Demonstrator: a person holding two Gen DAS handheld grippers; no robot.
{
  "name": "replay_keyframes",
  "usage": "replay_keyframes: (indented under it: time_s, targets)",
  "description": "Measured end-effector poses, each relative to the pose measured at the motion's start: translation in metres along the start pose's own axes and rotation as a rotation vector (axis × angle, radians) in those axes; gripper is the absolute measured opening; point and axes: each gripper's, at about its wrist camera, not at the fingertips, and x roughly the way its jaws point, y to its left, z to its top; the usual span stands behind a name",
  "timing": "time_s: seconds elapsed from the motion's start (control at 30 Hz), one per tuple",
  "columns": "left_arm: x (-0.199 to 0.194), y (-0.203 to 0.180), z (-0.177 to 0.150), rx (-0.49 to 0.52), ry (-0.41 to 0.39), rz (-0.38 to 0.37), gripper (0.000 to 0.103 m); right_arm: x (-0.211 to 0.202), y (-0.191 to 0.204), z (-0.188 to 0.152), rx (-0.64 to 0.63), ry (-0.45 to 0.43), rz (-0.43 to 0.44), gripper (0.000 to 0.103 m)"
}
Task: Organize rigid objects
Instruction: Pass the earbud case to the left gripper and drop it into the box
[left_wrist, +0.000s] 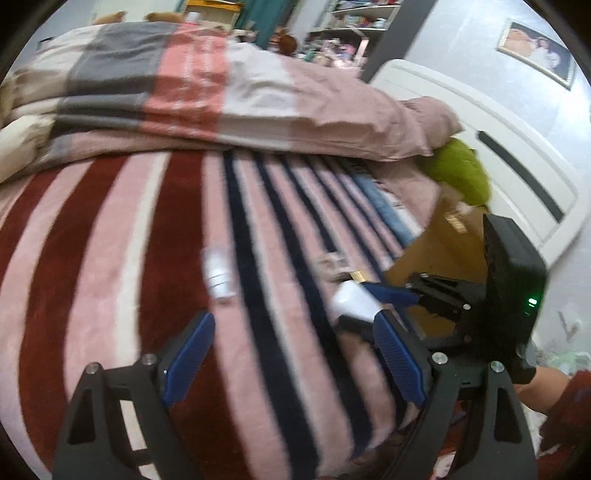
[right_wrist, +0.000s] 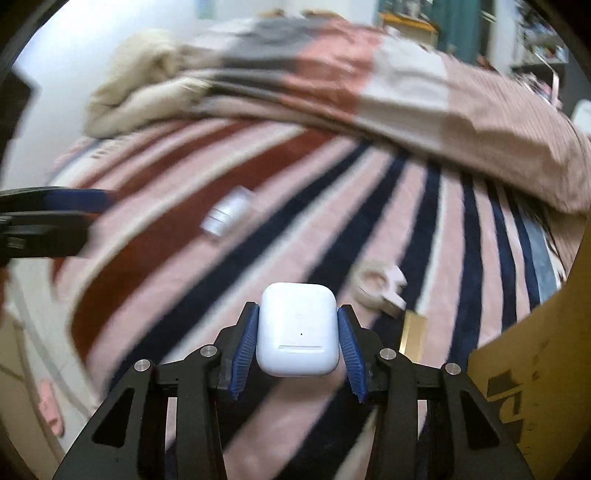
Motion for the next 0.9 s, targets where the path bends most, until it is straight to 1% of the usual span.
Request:
replay_keyframes:
  time_s: [0.07, 0.1, 0.13, 0.17, 0.23, 0.27, 0.33, 0.37, 0.5, 0.67, 0.77, 0.9]
  targets:
    - [0.001, -0.012, 0.009, 0.013, 0.002, -0.054, 0.085, -0.017, 0.007, 0.007, -0.020, -0.028, 0.058, 0.039]
    - [0.003, -0.022, 0.015, 0.026, 0.005, -0.086, 0.082, -0.028, 0.010, 0.011, -0.034, -0.046, 0.085, 0.039]
    - [0.003, -0.029, 0.020, 0.038, 0.006, -0.103, 0.074, -0.039, 0.013, 0.015, -0.048, -0.068, 0.104, 0.039]
    - [0.004, -0.034, 0.024, 0.046, 0.010, -0.118, 0.070, -0.045, 0.016, 0.019, -0.059, -0.083, 0.113, 0.039]
    - [0.006, -0.050, 0.035, 0.066, 0.013, -0.159, 0.059, -0.064, 0.018, 0.026, -0.085, -0.121, 0.129, 0.039]
    - [0.006, -0.057, 0.040, 0.072, 0.010, -0.179, 0.055, -0.076, 0.017, 0.028, -0.103, -0.146, 0.128, 0.039]
    - [0.008, -0.075, 0.051, 0.098, 0.017, -0.218, 0.034, -0.090, 0.013, 0.031, -0.129, -0.175, 0.113, 0.039]
    - [0.010, -0.084, 0.056, 0.113, 0.022, -0.229, 0.032, -0.096, 0.011, 0.032, -0.140, -0.189, 0.105, 0.039]
    - [0.023, -0.118, 0.076, 0.168, 0.041, -0.234, 0.032, -0.117, -0.011, 0.031, -0.160, -0.223, 0.068, 0.039]
    - [0.055, -0.166, 0.100, 0.215, 0.095, -0.272, 0.032, -0.140, -0.057, 0.023, -0.107, -0.241, 0.024, 0.039]
    - [0.084, -0.201, 0.111, 0.270, 0.165, -0.277, 0.032, -0.153, -0.089, 0.014, -0.070, -0.226, -0.020, 0.039]
    - [0.120, -0.233, 0.118, 0.315, 0.269, -0.264, 0.032, -0.158, -0.127, 0.004, -0.005, -0.155, -0.049, 0.039]
